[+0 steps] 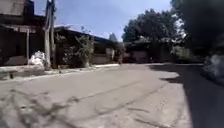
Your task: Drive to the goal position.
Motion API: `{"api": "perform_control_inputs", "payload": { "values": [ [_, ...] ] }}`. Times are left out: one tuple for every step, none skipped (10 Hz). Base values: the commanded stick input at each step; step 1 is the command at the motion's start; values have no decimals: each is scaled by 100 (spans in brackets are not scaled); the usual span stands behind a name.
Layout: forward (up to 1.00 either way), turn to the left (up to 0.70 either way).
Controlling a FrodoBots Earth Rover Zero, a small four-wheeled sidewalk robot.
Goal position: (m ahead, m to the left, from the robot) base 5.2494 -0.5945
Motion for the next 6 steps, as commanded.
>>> {"api": "perform_control_inputs", "payload": {
  "values": [
    [89,-36],
    [89,-36],
    [89,-36],
    [89,-36],
    [89,-36],
    [89,-36]
  ]
}}
